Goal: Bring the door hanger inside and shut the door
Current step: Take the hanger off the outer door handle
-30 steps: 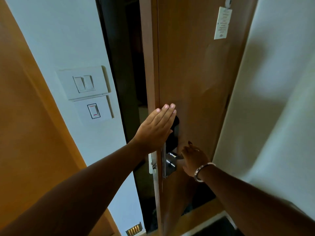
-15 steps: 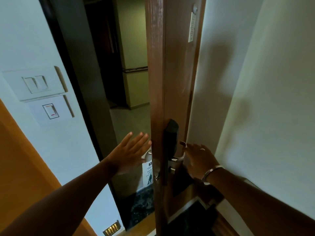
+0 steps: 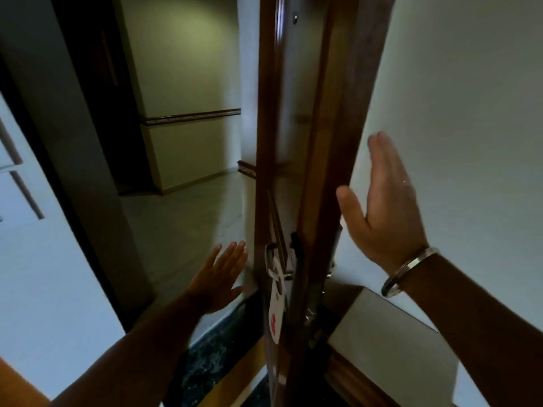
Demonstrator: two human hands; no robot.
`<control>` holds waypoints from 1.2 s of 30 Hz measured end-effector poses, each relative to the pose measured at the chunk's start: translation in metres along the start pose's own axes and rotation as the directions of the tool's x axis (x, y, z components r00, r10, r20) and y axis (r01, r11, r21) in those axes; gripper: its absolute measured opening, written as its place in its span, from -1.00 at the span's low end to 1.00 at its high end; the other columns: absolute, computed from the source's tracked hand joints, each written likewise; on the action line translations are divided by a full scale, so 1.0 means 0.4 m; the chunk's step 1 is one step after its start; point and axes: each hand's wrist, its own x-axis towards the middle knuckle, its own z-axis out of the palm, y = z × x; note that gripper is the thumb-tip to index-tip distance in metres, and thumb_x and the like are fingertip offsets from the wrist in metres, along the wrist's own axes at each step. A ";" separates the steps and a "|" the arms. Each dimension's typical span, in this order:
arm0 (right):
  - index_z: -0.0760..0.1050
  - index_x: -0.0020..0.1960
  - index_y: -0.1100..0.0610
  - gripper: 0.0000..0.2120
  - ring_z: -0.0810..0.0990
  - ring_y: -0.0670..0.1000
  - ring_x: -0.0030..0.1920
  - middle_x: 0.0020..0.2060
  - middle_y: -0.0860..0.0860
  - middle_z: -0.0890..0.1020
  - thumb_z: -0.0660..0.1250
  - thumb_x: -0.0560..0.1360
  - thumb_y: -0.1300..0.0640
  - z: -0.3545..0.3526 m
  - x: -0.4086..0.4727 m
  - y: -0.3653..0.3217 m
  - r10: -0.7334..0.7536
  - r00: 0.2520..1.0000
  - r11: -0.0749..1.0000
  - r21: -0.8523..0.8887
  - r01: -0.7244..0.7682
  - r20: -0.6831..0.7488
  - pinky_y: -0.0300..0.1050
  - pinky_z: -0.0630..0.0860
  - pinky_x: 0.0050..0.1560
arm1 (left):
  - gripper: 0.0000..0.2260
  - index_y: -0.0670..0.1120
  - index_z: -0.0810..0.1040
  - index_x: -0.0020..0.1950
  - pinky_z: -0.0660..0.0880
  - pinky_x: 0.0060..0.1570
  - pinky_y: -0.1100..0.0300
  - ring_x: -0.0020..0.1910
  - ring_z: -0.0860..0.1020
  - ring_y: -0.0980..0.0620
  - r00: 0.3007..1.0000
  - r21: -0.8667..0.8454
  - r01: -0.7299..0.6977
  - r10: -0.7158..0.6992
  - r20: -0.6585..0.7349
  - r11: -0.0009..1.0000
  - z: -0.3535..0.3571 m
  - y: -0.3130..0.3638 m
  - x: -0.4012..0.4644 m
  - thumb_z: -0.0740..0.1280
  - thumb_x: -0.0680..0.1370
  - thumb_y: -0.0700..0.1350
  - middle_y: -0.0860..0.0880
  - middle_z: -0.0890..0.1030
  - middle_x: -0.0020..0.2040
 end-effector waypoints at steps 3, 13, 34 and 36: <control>0.07 0.51 0.13 -0.27 0.04 0.21 0.51 0.52 0.22 0.13 0.22 0.47 -0.14 -0.043 0.055 -0.075 -0.194 0.971 0.946 -0.288 0.148 -0.139 0.22 0.02 0.47 | -0.11 -0.17 0.16 0.52 0.16 0.43 -0.25 0.52 0.19 -0.20 0.995 -0.069 -0.090 0.087 -0.052 0.994 0.016 0.024 0.068 0.44 0.37 0.22 -0.23 0.28 0.52; -0.04 0.54 0.05 -0.24 0.01 0.24 0.52 0.55 0.19 0.01 0.17 0.48 -0.20 0.041 0.190 0.015 0.035 0.854 0.321 -0.815 0.483 0.520 0.20 -0.12 0.46 | -0.41 -0.01 -0.02 0.58 -0.20 0.48 -0.20 0.56 -0.20 -0.10 0.904 -0.181 -0.426 0.409 -0.126 0.886 -0.022 0.157 0.335 0.18 0.62 -0.06 -0.06 -0.13 0.60; -0.11 0.53 0.19 -0.21 -0.08 0.34 0.51 0.53 0.27 -0.04 -0.13 0.50 -0.31 0.019 0.207 0.367 0.086 0.819 0.024 -0.823 0.567 0.567 0.27 -0.13 0.46 | -0.64 -0.07 0.44 0.34 0.04 0.50 -0.08 0.47 0.32 -0.10 0.767 -0.163 -0.618 0.544 -0.340 0.770 0.027 0.299 0.525 0.14 0.63 0.06 -0.09 0.55 0.34; -0.10 0.54 0.19 -0.22 -0.06 0.34 0.51 0.53 0.27 -0.02 -0.13 0.51 -0.31 0.019 0.207 0.366 0.095 0.817 0.027 -0.822 0.569 0.569 0.27 -0.12 0.46 | -0.63 -0.08 0.46 0.34 0.06 0.49 -0.09 0.47 0.33 -0.10 0.761 -0.180 -0.631 0.557 -0.333 0.755 0.027 0.296 0.534 0.14 0.63 0.08 -0.09 0.56 0.33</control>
